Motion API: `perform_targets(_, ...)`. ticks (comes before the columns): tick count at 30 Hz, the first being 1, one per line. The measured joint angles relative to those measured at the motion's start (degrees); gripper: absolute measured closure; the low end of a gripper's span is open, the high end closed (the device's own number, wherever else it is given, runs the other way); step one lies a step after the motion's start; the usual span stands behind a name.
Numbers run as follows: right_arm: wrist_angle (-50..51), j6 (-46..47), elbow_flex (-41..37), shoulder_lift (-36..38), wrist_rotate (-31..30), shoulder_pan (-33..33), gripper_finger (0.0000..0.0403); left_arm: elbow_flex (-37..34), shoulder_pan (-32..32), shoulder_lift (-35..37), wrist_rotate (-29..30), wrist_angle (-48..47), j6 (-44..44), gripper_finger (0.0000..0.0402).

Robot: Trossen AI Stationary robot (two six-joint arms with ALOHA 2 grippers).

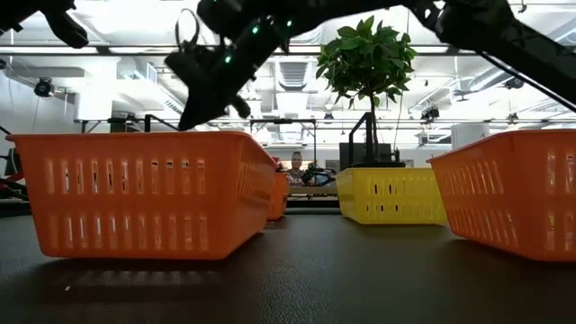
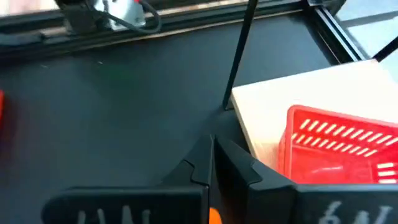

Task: Stack baskets on shelf by color
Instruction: Put the top red bin on the shelf

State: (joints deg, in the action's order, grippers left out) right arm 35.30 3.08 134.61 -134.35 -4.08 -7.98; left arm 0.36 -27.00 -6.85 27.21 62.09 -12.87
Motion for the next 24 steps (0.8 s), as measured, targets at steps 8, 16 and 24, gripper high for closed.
perform_targets(8,-0.5,-0.3,0.0,-4.0,-5.6,-2.1,0.0394,0.0,0.0,0.1,0.0,0.0,0.0,0.0339)
perform_targets(16,-3.6,1.4,0.0,-4.4,-11.3,-4.4,0.0394,0.0,0.0,0.1,0.0,0.0,0.0,0.0339)
perform_targets(24,2.1,-0.1,0.3,0.5,-11.8,-4.3,0.0394,0.0,0.0,0.1,0.0,0.4,-0.1,0.0339)
